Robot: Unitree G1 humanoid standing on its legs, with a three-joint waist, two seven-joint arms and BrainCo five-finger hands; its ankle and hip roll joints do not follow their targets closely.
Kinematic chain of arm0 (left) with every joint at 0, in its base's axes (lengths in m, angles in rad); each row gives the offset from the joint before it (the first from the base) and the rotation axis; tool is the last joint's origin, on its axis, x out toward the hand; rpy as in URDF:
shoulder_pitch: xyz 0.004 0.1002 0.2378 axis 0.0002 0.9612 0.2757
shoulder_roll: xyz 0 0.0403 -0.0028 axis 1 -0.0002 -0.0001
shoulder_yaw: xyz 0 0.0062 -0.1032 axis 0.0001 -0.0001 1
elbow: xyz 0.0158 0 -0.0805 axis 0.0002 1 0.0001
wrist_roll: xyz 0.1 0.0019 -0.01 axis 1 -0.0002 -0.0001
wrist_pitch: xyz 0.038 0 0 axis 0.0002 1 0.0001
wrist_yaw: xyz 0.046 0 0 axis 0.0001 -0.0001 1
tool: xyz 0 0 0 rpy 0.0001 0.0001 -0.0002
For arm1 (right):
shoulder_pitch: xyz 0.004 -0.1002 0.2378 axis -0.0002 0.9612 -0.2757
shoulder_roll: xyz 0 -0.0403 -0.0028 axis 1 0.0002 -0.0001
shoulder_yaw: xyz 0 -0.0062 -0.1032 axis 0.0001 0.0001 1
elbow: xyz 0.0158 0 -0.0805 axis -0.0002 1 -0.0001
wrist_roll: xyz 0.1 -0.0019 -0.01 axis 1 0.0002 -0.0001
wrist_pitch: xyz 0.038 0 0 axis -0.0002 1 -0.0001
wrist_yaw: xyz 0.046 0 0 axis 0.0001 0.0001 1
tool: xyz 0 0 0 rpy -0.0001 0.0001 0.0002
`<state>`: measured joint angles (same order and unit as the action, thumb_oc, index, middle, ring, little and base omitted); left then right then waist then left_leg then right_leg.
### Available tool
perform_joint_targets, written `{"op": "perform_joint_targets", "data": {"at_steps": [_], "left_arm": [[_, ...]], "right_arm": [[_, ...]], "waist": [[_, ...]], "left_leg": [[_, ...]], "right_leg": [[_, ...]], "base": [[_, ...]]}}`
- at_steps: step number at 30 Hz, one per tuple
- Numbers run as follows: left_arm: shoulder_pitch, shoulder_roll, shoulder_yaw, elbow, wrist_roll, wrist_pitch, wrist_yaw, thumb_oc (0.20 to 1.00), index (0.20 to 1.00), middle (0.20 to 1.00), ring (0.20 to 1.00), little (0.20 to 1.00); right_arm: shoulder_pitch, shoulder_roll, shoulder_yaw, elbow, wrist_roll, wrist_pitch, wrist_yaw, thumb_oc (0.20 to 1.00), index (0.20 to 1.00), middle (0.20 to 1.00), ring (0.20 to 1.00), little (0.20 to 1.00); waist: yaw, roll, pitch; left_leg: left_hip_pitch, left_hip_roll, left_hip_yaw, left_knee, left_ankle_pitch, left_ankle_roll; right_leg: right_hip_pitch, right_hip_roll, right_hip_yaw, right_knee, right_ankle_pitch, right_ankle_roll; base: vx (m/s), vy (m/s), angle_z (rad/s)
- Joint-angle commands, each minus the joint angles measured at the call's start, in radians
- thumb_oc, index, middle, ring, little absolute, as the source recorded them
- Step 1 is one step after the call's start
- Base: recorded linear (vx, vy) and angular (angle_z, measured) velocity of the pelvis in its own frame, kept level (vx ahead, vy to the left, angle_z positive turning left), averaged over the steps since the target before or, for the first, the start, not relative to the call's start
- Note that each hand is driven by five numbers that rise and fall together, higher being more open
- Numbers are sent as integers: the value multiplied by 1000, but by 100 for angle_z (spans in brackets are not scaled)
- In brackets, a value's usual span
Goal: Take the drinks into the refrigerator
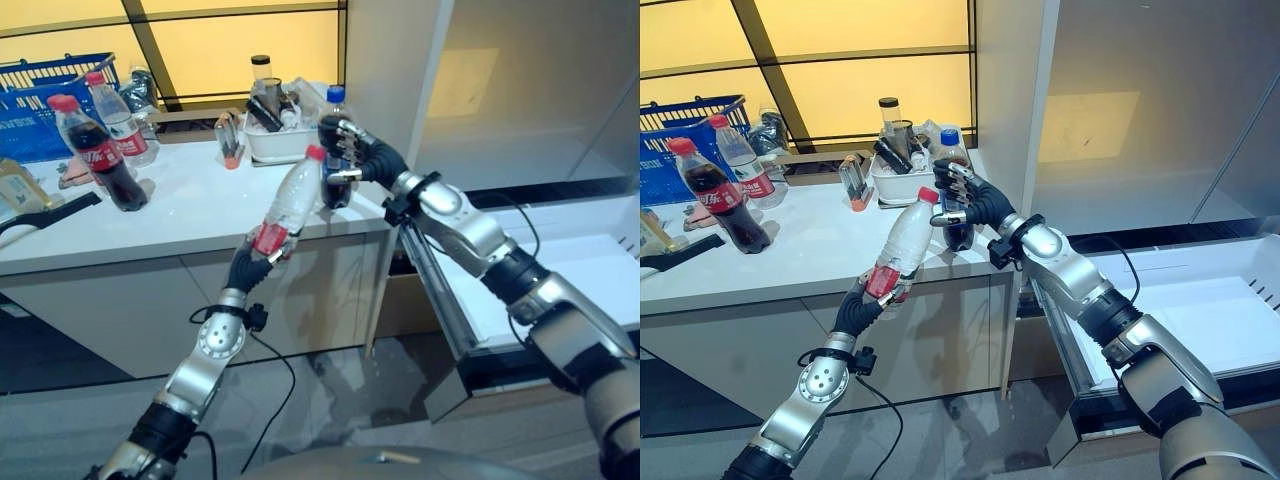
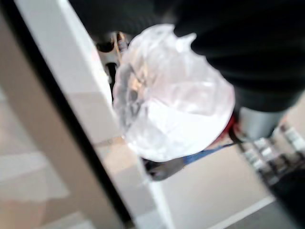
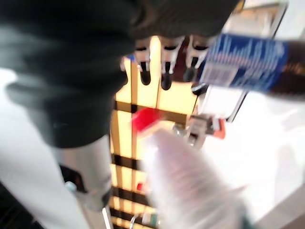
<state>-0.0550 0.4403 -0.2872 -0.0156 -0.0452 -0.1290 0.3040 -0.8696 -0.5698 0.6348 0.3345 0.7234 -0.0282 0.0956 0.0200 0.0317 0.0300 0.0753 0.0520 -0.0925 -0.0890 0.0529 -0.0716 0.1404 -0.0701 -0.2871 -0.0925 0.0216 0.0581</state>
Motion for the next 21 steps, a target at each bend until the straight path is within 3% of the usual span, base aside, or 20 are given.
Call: {"op": "perform_joint_targets", "data": {"at_steps": [1,8,14,21], "left_arm": [[-119,24,79,-135,-79,-165,39,200,200,200,200,200],[-88,10,117,-146,-105,-164,35,200,200,200,200,200],[-88,5,104,-153,-137,-161,-4,200,200,200,200,200],[-120,35,25,-131,-175,-152,-131,200,200,200,200,200]], "right_arm": [[-46,-39,-55,57,49,-68,-16,1000,1000,1000,1000,1000],[99,-34,-135,101,15,-61,-25,1000,1000,1000,1000,1000],[169,22,-175,140,2,-54,-19,1000,1000,1000,1000,1000],[62,7,-84,131,-23,-26,75,1000,1000,1000,1000,1000]], "waist": [[36,-57,-48],[35,-50,-42],[37,-42,-42],[43,-42,-46]], "left_leg": [[46,-36,23,2,-111,34],[47,-37,21,2,-114,39],[50,-38,19,2,-116,42],[54,-38,16,2,-114,42]], "right_leg": [[32,-17,7,49,-107,17],[30,-20,8,54,-109,17],[34,-21,9,54,-112,17],[38,-20,11,52,-114,16]], "base": [[0,0,0],[0,5,2],[3,4,2],[5,-4,3]]}}
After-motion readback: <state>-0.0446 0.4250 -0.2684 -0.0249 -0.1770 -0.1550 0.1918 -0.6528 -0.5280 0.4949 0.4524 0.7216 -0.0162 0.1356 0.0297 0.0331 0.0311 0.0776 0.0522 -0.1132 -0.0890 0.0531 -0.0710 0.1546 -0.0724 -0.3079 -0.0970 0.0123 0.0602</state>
